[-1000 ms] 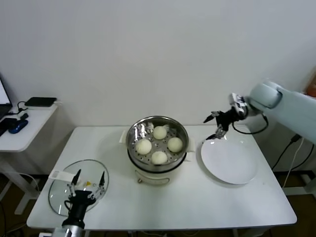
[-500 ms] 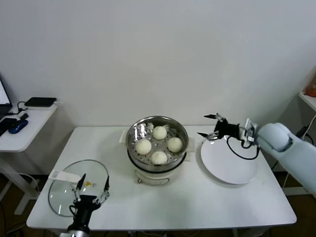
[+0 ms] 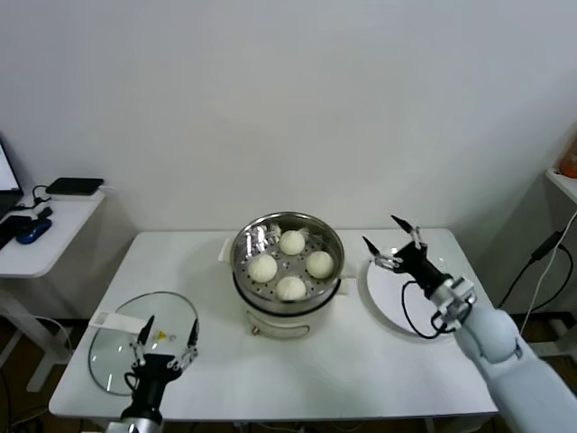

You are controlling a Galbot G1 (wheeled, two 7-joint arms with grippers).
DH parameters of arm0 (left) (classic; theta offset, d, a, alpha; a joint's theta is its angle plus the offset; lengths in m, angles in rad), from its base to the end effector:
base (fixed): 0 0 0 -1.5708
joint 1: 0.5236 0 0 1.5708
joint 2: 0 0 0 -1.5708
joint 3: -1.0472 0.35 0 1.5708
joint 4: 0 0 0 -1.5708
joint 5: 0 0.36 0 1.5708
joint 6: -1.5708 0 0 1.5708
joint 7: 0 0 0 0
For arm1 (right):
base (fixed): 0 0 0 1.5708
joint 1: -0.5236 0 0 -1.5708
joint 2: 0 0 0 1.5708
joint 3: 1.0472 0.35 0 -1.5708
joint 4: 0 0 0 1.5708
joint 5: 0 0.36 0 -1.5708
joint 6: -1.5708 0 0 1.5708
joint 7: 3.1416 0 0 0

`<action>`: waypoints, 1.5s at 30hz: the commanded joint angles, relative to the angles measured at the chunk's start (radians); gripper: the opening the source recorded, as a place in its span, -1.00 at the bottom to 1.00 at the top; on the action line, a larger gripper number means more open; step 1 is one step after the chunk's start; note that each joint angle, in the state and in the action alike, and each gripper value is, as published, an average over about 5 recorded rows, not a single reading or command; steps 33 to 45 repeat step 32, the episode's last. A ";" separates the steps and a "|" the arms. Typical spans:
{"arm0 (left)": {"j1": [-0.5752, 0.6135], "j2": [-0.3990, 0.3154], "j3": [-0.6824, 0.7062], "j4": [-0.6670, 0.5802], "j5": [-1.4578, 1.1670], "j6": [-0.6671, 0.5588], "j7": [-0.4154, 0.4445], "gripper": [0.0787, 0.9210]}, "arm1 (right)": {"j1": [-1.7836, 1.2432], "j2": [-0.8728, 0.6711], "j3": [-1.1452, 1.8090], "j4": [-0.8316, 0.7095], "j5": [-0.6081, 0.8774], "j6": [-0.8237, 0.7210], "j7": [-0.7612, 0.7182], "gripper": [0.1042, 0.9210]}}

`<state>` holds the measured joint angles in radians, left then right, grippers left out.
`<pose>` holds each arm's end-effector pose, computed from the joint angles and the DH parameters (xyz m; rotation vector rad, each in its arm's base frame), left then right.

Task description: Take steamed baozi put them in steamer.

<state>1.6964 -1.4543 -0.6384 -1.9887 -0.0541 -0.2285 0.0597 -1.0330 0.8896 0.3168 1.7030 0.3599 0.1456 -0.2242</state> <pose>0.1406 0.0611 -0.3554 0.0413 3.1345 0.1716 0.3532 -0.1336 -0.2762 -0.7239 2.8819 -0.4586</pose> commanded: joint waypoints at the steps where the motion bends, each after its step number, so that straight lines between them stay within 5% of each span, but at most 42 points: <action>1: -0.010 0.000 -0.008 0.004 0.000 0.013 -0.008 0.77 | -0.474 0.315 0.292 0.142 -0.055 0.160 0.111 0.76; 45: -0.015 -0.026 -0.040 0.019 0.021 0.023 0.005 0.77 | -0.558 0.356 0.234 0.161 -0.013 0.184 0.081 0.76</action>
